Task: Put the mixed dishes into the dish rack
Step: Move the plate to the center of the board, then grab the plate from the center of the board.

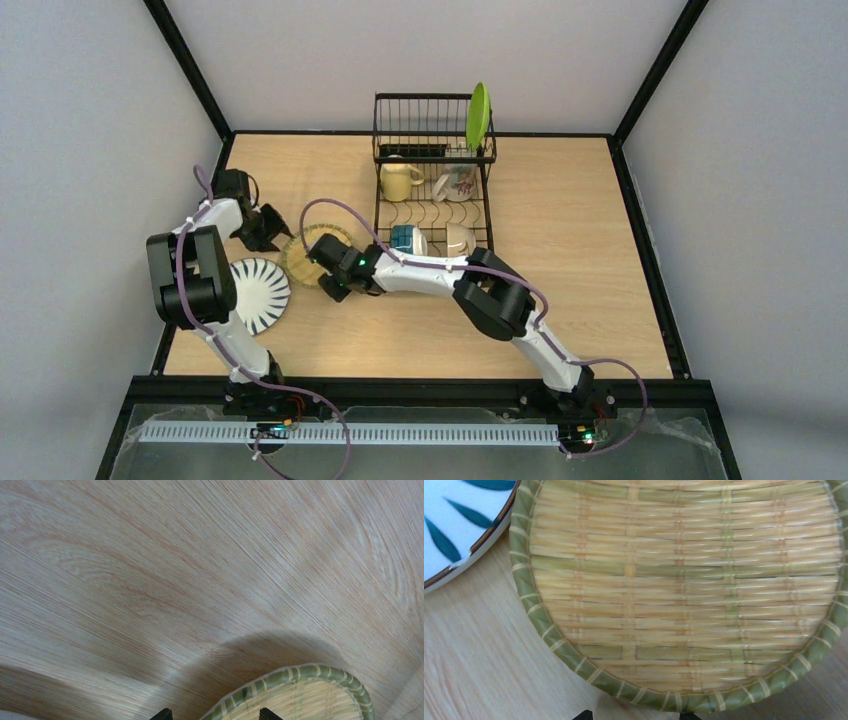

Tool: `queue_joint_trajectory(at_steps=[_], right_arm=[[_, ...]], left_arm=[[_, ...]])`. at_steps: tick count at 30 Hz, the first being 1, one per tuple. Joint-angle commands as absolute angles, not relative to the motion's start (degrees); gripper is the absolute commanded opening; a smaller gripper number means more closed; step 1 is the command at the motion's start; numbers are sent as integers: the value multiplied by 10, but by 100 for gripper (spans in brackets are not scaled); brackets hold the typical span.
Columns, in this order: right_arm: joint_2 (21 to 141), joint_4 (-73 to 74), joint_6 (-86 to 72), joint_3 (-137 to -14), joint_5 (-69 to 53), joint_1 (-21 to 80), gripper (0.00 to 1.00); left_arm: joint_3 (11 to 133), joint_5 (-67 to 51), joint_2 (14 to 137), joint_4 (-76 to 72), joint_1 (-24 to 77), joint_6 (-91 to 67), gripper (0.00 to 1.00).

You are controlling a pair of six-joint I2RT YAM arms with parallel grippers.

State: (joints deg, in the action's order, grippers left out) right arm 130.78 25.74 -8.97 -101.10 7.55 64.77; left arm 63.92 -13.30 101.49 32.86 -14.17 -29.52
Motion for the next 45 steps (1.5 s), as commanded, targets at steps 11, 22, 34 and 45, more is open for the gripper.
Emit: queue_joint_trajectory(at_steps=[11,22,34,45], right_arm=[[1354,261,-88,-1076,57,629,98],[1372,266,-88,-1097,53,626,98],[1373,271,-90,-1093,52,623,98],[1371,271,-92,-1082,55,623,98]], left_arm=[[639,-178,1034,328,-154,-265,99],[611,-221,1046,303,-160,-256,99],[589,-252,1041,268,-160,-259,93],[552,-270,1032,232,-163,-264,74]])
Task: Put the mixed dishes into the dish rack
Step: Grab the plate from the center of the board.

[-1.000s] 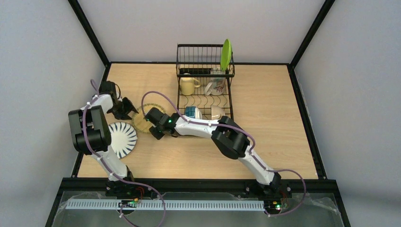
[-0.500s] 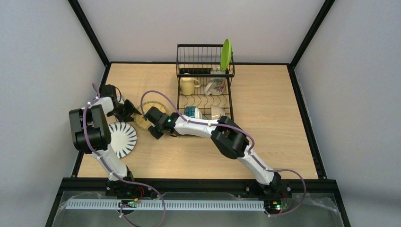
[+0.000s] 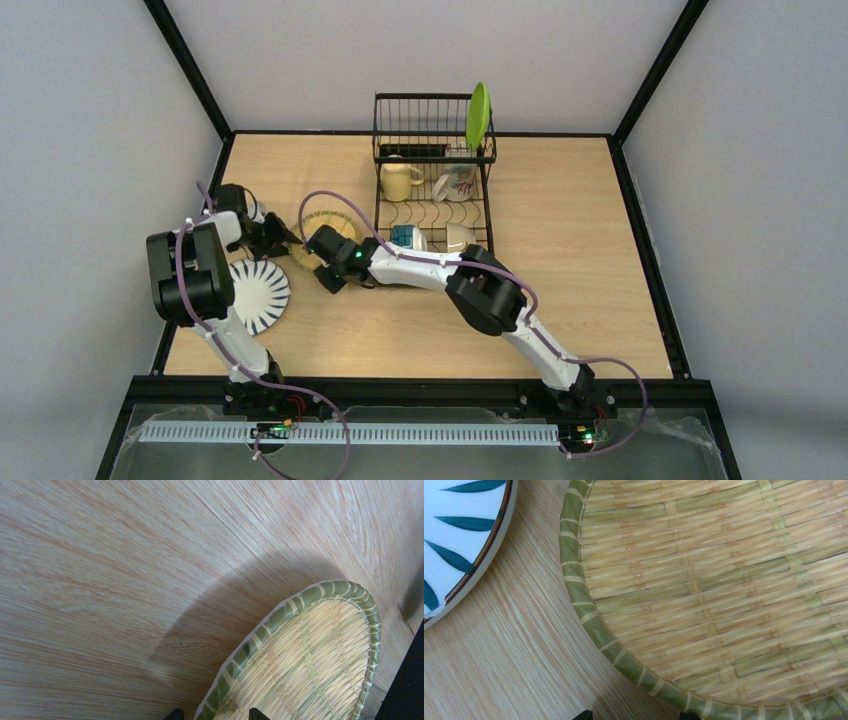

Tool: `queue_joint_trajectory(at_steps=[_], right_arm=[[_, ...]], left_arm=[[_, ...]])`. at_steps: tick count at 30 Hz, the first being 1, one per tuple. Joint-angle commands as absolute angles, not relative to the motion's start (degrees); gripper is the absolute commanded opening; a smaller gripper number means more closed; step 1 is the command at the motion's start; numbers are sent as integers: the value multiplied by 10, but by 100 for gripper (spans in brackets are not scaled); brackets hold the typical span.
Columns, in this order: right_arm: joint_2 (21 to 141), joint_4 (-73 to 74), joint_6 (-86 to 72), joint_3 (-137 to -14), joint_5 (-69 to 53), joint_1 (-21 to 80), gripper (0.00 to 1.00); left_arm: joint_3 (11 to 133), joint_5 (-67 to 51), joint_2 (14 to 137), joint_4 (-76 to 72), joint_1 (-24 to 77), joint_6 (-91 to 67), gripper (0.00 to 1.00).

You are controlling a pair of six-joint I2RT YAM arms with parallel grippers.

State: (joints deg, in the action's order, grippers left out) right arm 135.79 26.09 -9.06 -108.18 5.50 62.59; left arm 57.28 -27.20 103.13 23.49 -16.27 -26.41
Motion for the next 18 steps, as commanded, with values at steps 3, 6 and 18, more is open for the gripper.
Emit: queue_joint_trajectory(at_steps=[3,6,18], right_arm=[[1369,271,-92,-1079,59,623,98],[1365,271,-91,-1075,60,622,98],[1361,272,-90,-1073,59,616,98]], left_arm=[[549,-257,1022,233,-164,-266,75],[546,-249,1008,230,-164,-270,75],[551,-224,1009,241,-164,-281,75]])
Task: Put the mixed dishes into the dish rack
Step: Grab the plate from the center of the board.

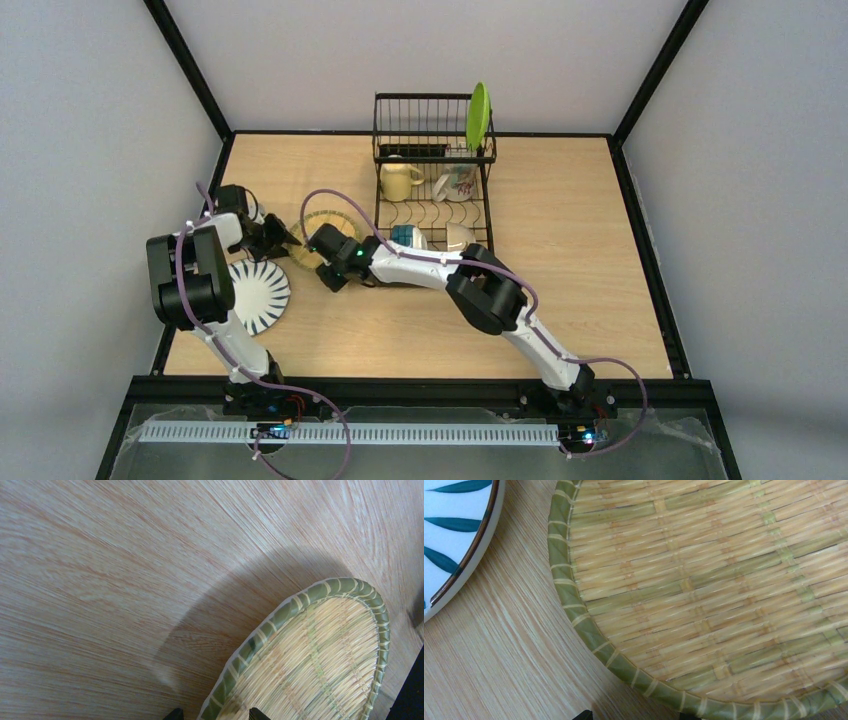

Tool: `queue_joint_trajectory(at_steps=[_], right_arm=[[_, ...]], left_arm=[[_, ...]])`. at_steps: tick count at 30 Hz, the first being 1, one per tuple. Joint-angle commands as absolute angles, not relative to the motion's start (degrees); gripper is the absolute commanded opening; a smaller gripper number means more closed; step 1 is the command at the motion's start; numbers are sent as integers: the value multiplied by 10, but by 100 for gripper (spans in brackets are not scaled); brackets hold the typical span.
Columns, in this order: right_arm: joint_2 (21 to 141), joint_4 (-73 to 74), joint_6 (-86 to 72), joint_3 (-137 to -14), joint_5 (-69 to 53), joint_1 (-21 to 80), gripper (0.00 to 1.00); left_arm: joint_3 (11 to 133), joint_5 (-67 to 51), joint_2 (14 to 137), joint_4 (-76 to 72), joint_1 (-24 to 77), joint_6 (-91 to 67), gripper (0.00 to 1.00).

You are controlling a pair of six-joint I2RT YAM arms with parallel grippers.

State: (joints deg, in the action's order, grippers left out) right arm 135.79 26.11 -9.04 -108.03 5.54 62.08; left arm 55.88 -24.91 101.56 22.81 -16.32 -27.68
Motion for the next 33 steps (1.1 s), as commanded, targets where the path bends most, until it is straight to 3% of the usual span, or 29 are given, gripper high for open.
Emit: queue_joint_trajectory(at_steps=[1,5,12,20,33], right_arm=[[1360,272,-90,-1072,59,615,98],[1360,271,-90,-1073,57,613,98],[1357,272,-91,-1069,55,610,98],[1338,275,-91,-1063,63,610,98],[1278,295,-90,-1041,99,610,98]], left_arm=[[550,-238,1013,233,-164,-279,69],[558,-271,1044,236,-165,-273,56],[544,-287,1051,212,-164,-279,45],[541,-306,1054,199,-164,-282,3],[525,-290,1010,190,-165,-306,2]])
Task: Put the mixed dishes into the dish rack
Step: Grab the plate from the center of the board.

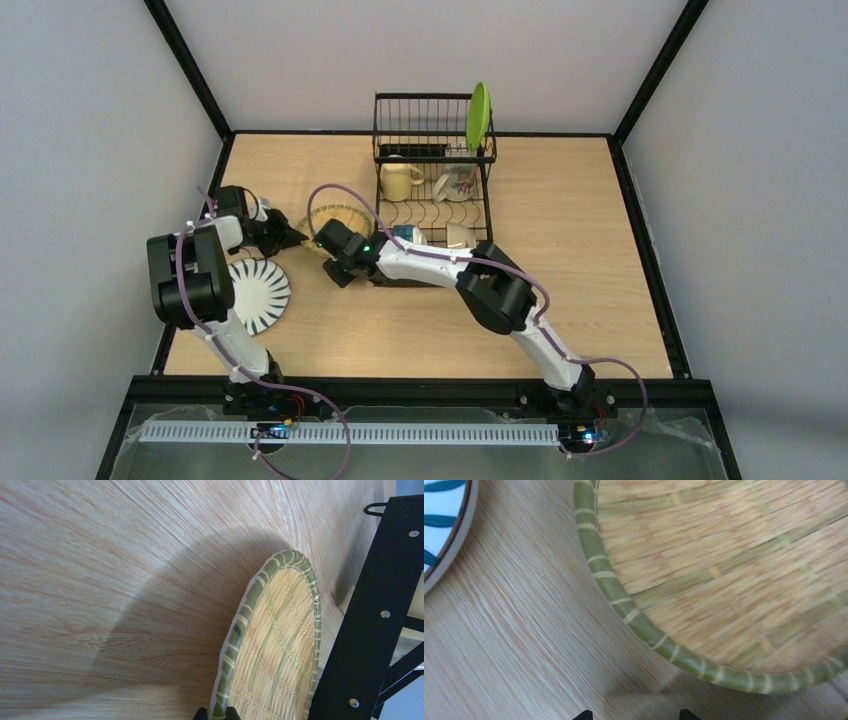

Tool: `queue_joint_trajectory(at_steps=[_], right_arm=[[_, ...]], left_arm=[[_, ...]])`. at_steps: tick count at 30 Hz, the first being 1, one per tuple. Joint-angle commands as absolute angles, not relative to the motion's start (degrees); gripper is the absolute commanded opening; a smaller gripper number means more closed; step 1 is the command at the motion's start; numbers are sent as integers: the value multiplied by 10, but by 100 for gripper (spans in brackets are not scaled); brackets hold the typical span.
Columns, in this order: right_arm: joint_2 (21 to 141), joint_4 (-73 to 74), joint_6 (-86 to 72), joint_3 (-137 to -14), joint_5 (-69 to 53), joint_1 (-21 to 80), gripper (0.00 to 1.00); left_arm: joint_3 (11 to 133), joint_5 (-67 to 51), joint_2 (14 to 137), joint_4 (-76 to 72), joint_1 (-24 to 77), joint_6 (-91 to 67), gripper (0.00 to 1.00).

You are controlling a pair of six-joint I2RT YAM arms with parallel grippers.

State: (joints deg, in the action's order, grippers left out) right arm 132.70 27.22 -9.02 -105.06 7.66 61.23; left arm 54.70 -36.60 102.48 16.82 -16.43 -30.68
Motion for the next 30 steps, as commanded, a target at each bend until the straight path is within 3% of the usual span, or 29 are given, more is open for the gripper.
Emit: queue_joint_trajectory(at_steps=[1,30], right_arm=[[1273,297,-90,-1040,102,610,98],[1203,330,-89,-1050,145,609,98]], left_arm=[[523,-286,1003,189,-165,-309,2],[414,-293,804,78,-228,-440,2]])
